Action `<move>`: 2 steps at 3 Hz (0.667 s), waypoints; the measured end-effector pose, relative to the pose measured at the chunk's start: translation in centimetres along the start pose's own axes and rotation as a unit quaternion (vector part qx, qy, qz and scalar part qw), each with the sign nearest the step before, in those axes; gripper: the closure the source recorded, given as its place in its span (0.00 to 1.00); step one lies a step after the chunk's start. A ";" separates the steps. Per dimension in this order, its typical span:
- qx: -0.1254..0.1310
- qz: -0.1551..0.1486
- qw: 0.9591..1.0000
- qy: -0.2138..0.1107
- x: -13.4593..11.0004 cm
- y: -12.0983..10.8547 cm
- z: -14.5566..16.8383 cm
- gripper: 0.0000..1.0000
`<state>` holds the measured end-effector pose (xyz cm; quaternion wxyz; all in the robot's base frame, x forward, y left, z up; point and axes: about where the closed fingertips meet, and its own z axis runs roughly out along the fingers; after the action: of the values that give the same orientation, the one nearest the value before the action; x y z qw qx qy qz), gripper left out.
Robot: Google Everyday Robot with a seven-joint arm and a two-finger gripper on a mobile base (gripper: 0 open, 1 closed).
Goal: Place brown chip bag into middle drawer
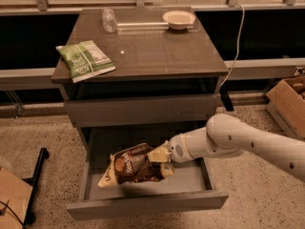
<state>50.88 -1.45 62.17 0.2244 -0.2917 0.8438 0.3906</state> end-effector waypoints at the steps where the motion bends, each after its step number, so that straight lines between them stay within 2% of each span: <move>1: 0.001 0.035 0.999 -0.013 2.4 -3.2 1.4 0.87; 2: -0.003 0.078 0.997 -0.016 4.9 -6.7 3.1 0.66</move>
Offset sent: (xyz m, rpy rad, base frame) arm 0.0243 -0.0461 -0.1376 0.0760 0.1932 -0.1734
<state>52.26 -4.05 53.84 0.2053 -0.2196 0.8590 0.4143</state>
